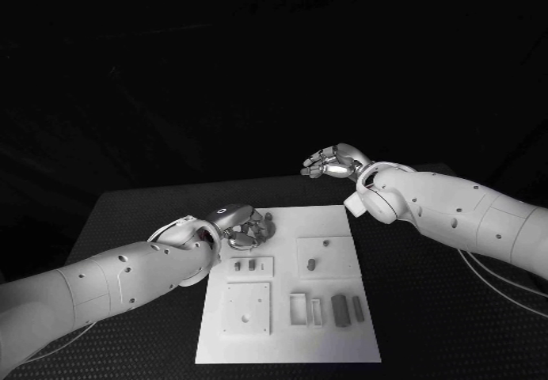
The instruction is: Assemble the parts on the task board
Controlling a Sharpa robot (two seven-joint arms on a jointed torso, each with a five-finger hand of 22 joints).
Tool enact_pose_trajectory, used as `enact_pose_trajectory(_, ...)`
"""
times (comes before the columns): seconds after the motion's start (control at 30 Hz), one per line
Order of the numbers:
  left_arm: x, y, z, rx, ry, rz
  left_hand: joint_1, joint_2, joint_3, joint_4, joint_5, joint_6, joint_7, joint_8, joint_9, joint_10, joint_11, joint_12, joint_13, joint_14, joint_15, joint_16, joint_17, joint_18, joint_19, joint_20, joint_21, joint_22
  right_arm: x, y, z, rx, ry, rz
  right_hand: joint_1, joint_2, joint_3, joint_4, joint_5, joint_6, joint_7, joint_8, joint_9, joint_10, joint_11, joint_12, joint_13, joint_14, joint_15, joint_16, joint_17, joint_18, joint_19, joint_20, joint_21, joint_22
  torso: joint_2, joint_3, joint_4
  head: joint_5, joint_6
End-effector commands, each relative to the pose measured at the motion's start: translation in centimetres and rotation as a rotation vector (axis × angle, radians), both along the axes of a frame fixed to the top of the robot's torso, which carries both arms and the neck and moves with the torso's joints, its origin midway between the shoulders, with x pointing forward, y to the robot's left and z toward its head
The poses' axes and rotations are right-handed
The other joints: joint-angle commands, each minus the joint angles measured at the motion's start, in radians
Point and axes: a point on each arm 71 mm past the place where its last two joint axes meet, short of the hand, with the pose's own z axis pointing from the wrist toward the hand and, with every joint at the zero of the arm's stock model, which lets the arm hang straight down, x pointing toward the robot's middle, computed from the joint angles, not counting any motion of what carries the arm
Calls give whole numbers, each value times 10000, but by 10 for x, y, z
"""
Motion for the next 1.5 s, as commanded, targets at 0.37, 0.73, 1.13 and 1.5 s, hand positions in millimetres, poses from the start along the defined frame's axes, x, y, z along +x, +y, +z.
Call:
enact_pose_trajectory(0.37, 1, 20, 7, -559, 444, 377, -22, 93, 64, -4, 40, 49, -6, 29, 30, 52, -2, -67, 7, 109, -28, -39, -12, 177, 105, -456, 52, 42, 0, 0, 0, 25, -38, 93, 5, 2, -9, 32, 54, -38, -8, 57, -13, 45, 34, -38, 2, -60, -25, 46, -16, -59, -54, -1, -50, 24, 13, -3, 5, 17, 1)
enact_pose_trajectory(0.73, -1, 27, 3, -335, 872, 340, -17, 99, 70, -8, 44, 42, -4, 23, 32, 52, -1, -79, 6, 116, -28, -39, -15, 176, 109, -459, 50, 42, -1, 0, 0, 25, -21, 110, 9, 7, -9, 28, 56, -37, -8, 60, -15, 49, 34, -40, 3, -59, -26, 51, -19, -58, -51, -3, -55, 32, 16, -3, 0, 237, -49)
enact_pose_trajectory(1.13, -2, 36, -3, 131, 1253, 326, -8, 102, 79, -19, 50, 38, -3, 19, 38, 55, 0, -92, 5, 114, -27, -45, -22, 174, 103, -459, 42, 43, -1, -1, 0, 19, -13, 101, 12, 13, -10, 24, 56, -33, -7, 64, -17, 55, 31, -40, 4, -57, -26, 56, -23, -58, -46, -4, -61, 41, 17, 7, -8, 247, -97)
enact_pose_trajectory(1.5, -2, 37, -6, 649, 1041, 163, 2, 92, 80, -33, 28, 33, -2, 14, 44, 59, 3, -109, 4, 93, -23, -60, -32, 164, 79, -455, 31, 49, -1, 0, 0, 25, -6, 130, 12, 17, -12, 22, 56, -31, -7, 67, -19, 60, 29, -41, 5, -57, -25, 60, -26, -58, -43, -4, -67, 48, 19, 3, -12, 281, -115)
